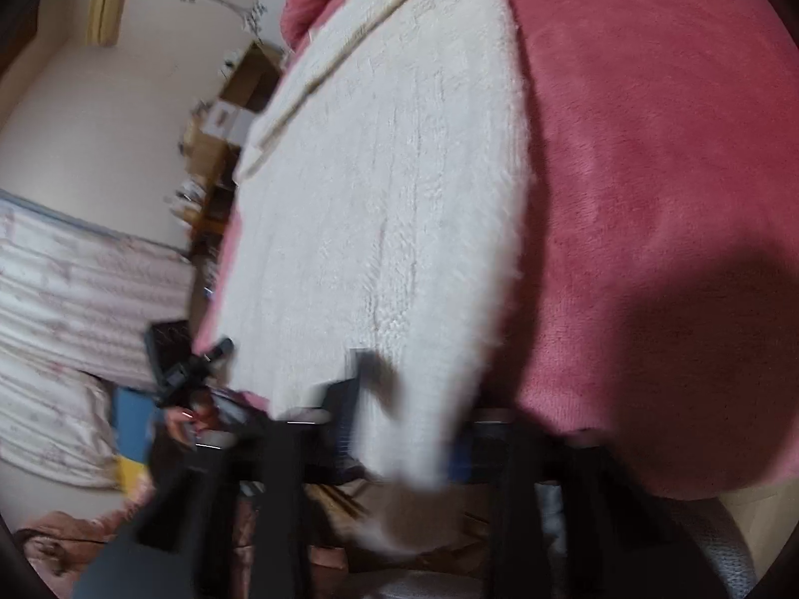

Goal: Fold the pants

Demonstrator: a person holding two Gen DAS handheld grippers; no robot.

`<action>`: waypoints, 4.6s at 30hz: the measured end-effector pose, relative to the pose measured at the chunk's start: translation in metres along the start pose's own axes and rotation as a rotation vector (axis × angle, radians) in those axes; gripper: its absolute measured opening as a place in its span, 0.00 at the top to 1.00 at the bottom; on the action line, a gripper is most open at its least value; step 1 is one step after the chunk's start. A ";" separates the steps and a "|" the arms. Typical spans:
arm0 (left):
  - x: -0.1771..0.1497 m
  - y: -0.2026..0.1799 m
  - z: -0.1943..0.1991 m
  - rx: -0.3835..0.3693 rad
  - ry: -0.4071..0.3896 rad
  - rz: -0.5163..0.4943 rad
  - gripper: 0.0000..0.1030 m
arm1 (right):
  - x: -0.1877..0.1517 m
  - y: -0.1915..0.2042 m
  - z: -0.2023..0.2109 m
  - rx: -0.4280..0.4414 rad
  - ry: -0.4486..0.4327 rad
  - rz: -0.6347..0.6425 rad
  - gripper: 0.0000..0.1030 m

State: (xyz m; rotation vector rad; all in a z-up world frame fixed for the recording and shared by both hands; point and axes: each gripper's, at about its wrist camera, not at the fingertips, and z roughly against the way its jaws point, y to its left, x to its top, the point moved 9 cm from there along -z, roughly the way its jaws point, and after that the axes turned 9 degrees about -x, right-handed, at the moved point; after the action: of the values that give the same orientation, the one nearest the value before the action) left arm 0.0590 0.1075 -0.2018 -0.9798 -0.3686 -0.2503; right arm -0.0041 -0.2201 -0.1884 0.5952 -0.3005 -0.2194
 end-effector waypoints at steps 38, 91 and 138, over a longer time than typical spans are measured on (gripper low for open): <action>-0.045 -0.129 0.105 -0.225 -0.084 -0.088 0.94 | -0.109 0.063 0.156 0.431 -0.327 0.040 0.94; 0.221 0.055 0.003 0.140 -0.502 0.128 0.27 | 0.196 -0.005 0.050 0.330 -0.553 -0.335 0.38; 0.139 0.009 0.000 0.422 -0.323 -0.159 0.42 | 0.157 -0.011 0.013 -0.236 -0.427 -0.027 0.92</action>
State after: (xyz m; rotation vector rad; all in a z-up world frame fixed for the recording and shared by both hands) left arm 0.1888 0.1066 -0.1516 -0.5722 -0.7637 -0.1479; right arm 0.1371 -0.2806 -0.1505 0.3143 -0.6690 -0.4029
